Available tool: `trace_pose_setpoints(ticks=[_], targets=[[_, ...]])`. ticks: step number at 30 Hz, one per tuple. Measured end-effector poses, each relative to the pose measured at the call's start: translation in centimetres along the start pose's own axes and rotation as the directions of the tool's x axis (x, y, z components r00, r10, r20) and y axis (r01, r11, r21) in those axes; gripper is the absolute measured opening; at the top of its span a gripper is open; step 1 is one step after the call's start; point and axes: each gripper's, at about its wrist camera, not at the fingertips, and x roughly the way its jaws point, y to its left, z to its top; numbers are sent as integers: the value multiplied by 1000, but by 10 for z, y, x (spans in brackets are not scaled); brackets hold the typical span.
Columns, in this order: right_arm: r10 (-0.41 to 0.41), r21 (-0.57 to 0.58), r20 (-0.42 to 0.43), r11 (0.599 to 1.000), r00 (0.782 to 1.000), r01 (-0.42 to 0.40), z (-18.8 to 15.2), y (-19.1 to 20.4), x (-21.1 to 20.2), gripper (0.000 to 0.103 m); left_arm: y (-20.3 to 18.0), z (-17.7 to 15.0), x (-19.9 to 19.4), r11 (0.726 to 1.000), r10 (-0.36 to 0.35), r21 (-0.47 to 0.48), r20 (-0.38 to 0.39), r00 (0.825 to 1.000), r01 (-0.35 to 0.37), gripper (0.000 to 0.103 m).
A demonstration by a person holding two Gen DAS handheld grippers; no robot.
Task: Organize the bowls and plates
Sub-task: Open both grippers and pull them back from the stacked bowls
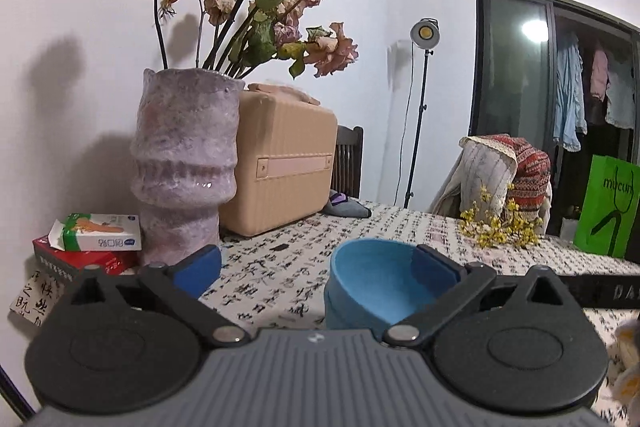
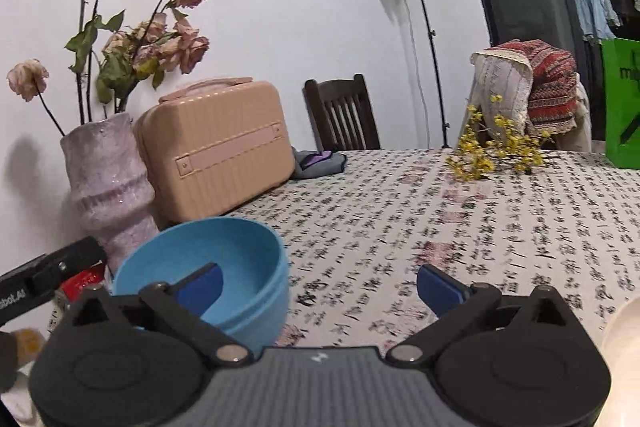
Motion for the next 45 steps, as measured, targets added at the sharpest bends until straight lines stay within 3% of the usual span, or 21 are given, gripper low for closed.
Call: trace_pose_setpoints(ticks=[37, 45], targets=[[-144, 46, 94, 989, 985, 140, -19, -50, -82, 103, -25, -10, -43, 997, -53, 48, 6, 999, 52, 103], [-170, 55, 108, 985, 980, 165, -24, -54, -100, 103, -35, -10, -56, 994, -92, 61, 15, 996, 91, 103]])
